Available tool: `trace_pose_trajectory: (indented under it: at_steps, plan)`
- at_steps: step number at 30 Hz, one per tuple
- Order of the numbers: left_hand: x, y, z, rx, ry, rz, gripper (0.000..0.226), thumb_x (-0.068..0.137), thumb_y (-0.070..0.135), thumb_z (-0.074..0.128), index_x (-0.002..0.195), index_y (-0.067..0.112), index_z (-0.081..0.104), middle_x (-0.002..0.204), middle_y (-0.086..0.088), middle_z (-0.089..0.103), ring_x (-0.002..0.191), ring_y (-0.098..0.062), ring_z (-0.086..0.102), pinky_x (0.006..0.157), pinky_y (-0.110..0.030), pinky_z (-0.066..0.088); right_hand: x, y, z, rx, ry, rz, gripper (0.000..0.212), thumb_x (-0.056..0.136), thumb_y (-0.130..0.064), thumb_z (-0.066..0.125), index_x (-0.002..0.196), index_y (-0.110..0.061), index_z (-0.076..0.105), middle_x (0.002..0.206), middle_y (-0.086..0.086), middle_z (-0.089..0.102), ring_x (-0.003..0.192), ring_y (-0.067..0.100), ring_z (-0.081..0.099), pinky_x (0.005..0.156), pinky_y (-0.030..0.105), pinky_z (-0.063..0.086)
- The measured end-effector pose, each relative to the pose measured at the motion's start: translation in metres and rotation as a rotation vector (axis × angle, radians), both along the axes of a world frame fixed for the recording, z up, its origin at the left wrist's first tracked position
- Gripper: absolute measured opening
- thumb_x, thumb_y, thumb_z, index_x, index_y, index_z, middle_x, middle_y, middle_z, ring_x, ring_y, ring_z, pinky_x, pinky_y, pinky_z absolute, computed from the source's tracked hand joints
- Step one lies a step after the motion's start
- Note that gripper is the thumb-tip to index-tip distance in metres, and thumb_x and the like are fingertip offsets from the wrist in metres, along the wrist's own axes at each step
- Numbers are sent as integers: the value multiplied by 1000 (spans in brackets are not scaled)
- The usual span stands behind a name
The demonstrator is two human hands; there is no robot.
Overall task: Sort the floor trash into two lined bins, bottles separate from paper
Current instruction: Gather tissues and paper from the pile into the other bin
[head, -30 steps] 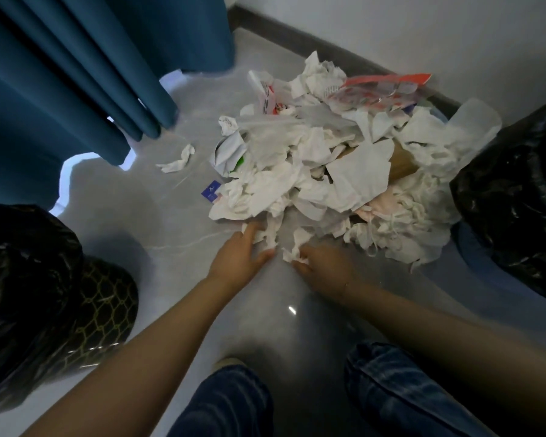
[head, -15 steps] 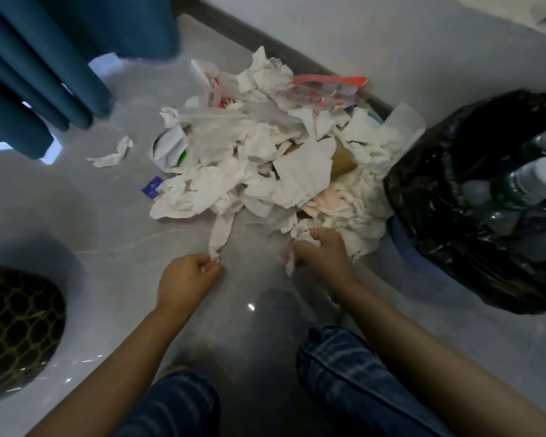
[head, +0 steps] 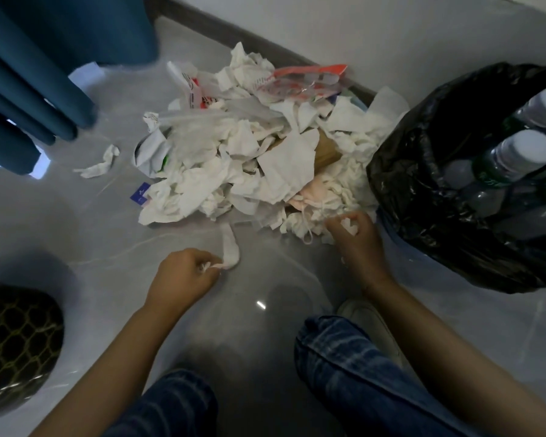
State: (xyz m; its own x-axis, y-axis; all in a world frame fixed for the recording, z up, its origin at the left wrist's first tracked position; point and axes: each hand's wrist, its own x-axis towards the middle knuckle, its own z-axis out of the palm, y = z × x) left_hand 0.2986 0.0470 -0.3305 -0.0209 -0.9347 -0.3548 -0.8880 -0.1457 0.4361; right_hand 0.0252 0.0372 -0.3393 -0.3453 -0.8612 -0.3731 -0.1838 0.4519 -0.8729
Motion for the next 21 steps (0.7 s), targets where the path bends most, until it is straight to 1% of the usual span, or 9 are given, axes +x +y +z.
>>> trace_pose_trajectory:
  at_steps: [2,4,6,8,10,12,15,18,21]
  plan:
    - [-5,-4,0,-28,-44,-35,17,85,22,61,95,18,74,94,-1,69,80,-16,57,70,-26,40,-3,-5,5,-80,145,50,32,80,-29,69,104,-20,50,96,4,59,86,19,57,73,33,46]
    - [-7,-10,1,-39,-39,-20,15,85,21,59,85,17,73,85,-1,68,74,-17,56,66,-28,42,-1,-13,10,-155,292,149,41,80,-30,69,116,-22,50,102,3,60,92,18,57,72,27,45]
    - [-6,-15,2,-21,0,-13,21,84,25,53,75,14,68,74,-3,65,69,-21,56,63,-33,44,4,-26,11,-178,442,231,49,83,-34,67,127,-20,52,110,4,63,101,18,58,76,22,42]
    - [-9,-19,0,15,-6,-50,34,82,40,45,74,12,64,73,-5,61,66,-18,53,61,-34,42,10,-40,9,-136,558,296,54,83,-45,64,131,-21,53,123,4,62,113,21,56,85,26,42]
    - [-15,-23,-6,48,-67,-94,45,87,56,44,77,16,62,79,-1,57,69,-12,51,59,-30,38,16,-51,1,-66,637,355,60,80,-57,61,130,-24,51,124,4,61,113,24,56,86,32,45]
    - [-24,-25,-17,38,-158,-109,48,84,64,49,79,19,62,81,3,54,69,-11,50,58,-28,36,19,-56,-9,-42,694,429,58,79,-60,59,126,-27,51,120,3,62,108,24,57,83,34,48]
    - [-36,-24,-34,-18,-178,-108,39,83,54,59,81,17,68,88,0,53,70,-14,49,61,-25,35,21,-62,-19,-16,763,483,43,87,-47,56,123,-24,53,116,5,62,105,26,57,78,32,45]
    - [-42,-15,-47,-99,19,-82,27,87,34,64,76,9,65,89,-4,48,69,-17,51,61,-24,34,16,-63,-23,-37,792,471,36,93,-44,49,115,-19,61,112,8,63,102,27,58,73,29,41]
    - [-41,-2,-47,-217,138,-98,16,89,17,62,76,16,53,92,0,43,68,-6,43,60,-10,31,11,-52,-23,-134,686,353,32,89,-38,57,99,-9,65,107,10,61,92,28,59,67,31,40]
